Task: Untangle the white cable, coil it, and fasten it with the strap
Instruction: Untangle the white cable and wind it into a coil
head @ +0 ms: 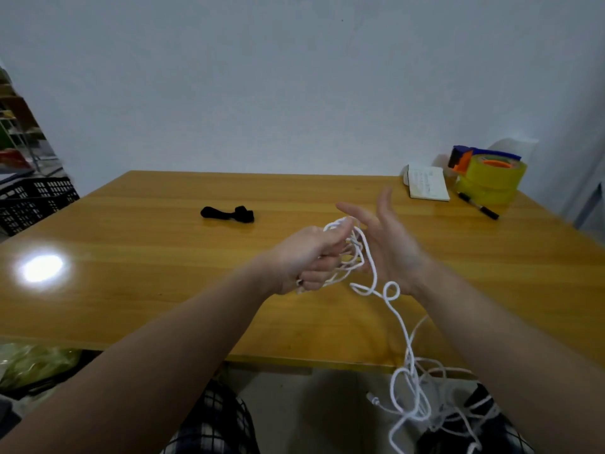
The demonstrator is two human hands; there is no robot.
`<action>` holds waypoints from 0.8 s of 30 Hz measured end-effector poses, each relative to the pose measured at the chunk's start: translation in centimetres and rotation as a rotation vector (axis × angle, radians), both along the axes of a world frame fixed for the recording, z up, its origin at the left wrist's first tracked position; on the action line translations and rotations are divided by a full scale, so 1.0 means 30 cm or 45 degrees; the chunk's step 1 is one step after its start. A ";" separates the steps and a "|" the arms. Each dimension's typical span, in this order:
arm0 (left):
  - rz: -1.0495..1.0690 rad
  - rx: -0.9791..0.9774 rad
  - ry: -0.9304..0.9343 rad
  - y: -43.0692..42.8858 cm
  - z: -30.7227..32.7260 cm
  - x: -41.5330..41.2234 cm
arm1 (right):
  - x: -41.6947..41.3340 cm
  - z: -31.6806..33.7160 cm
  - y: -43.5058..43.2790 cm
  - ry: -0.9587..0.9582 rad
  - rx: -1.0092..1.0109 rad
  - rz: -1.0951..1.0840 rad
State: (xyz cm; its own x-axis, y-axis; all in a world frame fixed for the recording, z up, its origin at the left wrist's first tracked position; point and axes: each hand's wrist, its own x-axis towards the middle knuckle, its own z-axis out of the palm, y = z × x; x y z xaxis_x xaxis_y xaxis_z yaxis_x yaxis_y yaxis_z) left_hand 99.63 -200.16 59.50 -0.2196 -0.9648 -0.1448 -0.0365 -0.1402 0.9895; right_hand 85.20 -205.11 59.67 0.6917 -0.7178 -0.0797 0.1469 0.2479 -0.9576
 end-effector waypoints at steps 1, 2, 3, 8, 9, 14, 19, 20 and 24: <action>0.008 0.013 -0.015 -0.001 -0.004 -0.003 | 0.002 -0.002 0.004 0.120 -0.186 0.046; 0.016 0.026 -0.017 0.000 -0.004 -0.006 | 0.009 -0.003 0.014 0.214 -0.342 0.051; 0.033 0.040 -0.024 0.001 -0.003 -0.006 | 0.013 -0.016 0.010 0.279 -0.448 0.021; 0.333 -0.122 -0.383 -0.015 -0.005 0.029 | 0.029 -0.026 0.008 0.354 -0.631 -0.137; 0.394 -0.168 -0.471 -0.024 -0.012 0.040 | 0.032 -0.026 0.009 0.377 -0.629 -0.157; 0.586 -0.225 -0.504 -0.056 -0.009 0.079 | 0.052 -0.032 0.040 0.335 -0.361 -0.184; 0.661 0.011 0.173 -0.057 -0.025 0.090 | 0.073 -0.067 0.070 0.198 -0.427 -0.185; 0.636 0.044 0.332 -0.053 -0.029 0.079 | 0.077 -0.070 0.062 0.233 -0.458 -0.285; 0.317 0.136 0.614 -0.035 -0.018 0.036 | 0.078 -0.063 0.022 0.213 -0.376 -0.567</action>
State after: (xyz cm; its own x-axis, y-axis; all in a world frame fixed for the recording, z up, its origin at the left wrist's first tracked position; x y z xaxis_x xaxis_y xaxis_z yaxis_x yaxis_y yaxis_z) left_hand 100.72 -201.21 58.96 -0.0526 -0.9816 -0.1837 0.4645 -0.1869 0.8656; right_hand 87.55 -204.44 57.77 0.3115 -0.9463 0.0867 0.0165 -0.0858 -0.9962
